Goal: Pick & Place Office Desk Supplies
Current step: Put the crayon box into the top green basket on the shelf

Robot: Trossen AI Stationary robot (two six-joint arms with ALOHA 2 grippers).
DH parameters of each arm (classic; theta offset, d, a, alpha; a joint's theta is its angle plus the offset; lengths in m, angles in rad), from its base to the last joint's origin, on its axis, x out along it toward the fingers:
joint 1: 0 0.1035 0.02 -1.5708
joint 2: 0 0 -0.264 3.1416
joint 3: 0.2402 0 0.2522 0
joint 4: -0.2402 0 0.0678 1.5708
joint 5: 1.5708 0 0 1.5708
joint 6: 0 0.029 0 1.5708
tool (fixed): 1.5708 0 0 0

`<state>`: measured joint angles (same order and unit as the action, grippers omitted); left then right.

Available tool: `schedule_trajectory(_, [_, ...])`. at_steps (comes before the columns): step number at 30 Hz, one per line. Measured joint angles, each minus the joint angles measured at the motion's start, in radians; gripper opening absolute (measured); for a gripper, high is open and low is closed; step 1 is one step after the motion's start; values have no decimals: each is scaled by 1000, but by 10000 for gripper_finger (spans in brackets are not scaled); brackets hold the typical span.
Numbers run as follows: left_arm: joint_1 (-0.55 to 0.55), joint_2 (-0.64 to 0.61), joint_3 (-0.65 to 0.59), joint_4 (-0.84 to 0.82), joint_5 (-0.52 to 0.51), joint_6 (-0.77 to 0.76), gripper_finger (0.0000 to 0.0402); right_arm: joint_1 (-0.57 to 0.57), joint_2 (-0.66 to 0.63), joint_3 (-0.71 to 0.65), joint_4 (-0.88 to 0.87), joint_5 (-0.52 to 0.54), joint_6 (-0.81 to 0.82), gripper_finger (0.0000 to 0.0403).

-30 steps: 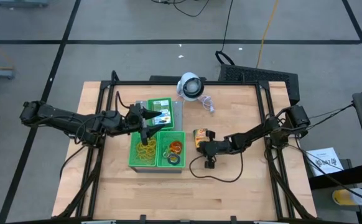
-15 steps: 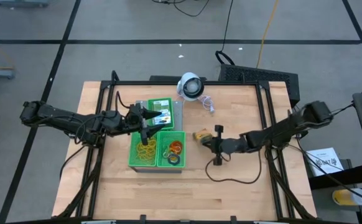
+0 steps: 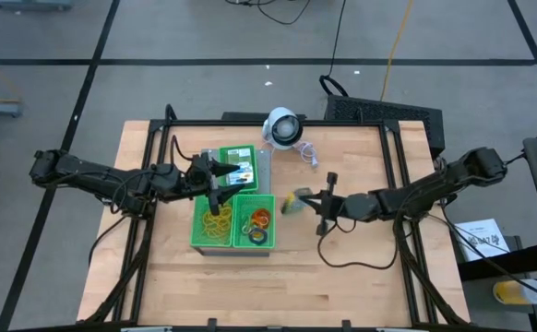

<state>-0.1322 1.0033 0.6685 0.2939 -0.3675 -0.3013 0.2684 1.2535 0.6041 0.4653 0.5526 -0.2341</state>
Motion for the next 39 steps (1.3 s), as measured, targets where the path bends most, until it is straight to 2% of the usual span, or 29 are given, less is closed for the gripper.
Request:
schedule_trajectory(5, [0,0,0,3,0,10,310,-11,-30,1,66,7,-56,0])
schedule_trajectory(8, [0,0,0,5,0,10,310,-14,-38,9,103,50,-121,0])
schedule_trajectory(11, [0,0,0,6,0,15,310,-14,-50,55,98,102,-201,0])
schedule_trajectory(20, [0,0,0,3,0,44,310,-49,-51,211,75,98,-360,0])
schedule_trajectory(27, [0,-24,0,-3,-8,168,310,-140,-48,291,71,-34,-391,0])
schedule_trajectory(33, [0,-66,1,-9,-43,202,310,-222,34,381,71,-155,-389,0])
schedule_trajectory(39, [0,-70,1,-16,-45,202,310,-269,158,509,76,-166,-451,0])
